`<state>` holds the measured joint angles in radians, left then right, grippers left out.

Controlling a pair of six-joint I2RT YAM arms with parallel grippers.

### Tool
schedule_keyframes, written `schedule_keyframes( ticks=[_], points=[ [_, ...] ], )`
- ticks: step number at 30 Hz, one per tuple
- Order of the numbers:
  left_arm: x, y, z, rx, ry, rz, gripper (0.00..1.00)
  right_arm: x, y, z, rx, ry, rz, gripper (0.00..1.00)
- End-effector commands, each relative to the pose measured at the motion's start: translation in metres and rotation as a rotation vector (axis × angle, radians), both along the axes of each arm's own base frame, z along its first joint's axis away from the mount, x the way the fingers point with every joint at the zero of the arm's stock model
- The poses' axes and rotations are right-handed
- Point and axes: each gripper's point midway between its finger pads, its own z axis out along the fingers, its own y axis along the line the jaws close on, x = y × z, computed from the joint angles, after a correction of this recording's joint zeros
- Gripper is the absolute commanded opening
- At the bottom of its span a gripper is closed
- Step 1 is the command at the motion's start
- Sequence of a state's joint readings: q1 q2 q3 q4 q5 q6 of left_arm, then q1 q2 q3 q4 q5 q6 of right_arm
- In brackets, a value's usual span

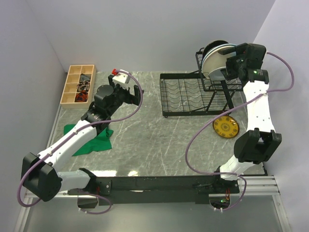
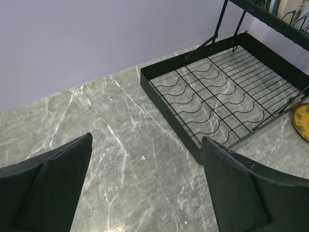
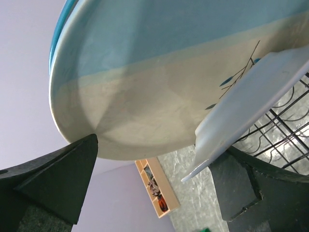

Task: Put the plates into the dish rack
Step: Insert the plate into the dish rack

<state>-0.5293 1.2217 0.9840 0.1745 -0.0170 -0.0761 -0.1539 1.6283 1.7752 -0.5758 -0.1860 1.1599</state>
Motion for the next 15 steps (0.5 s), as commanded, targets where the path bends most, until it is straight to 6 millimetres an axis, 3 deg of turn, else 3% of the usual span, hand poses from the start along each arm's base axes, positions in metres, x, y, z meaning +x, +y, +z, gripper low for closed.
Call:
schedule_keyframes(
  ticks=[1, 3, 5, 15],
  points=[
    [-0.002, 0.003, 0.022, -0.05, -0.043, 0.01, 0.99, -0.012, 0.003, 0.059, -0.072, -0.208, 0.038, 1.0],
    [-0.002, 0.002, 0.022, -0.052, -0.043, 0.007, 0.99, -0.013, 0.003, 0.059, -0.093, -0.235, 0.046, 1.0],
    [-0.002, 0.002, 0.021, -0.053, -0.041, 0.005, 0.99, -0.014, 0.003, 0.074, -0.123, -0.306, 0.049, 1.0],
    [-0.006, 0.004, 0.024, -0.058, -0.041, 0.007, 0.99, 0.001, 0.002, 0.067, -0.149, -0.331, 0.07, 1.0]
  ],
)
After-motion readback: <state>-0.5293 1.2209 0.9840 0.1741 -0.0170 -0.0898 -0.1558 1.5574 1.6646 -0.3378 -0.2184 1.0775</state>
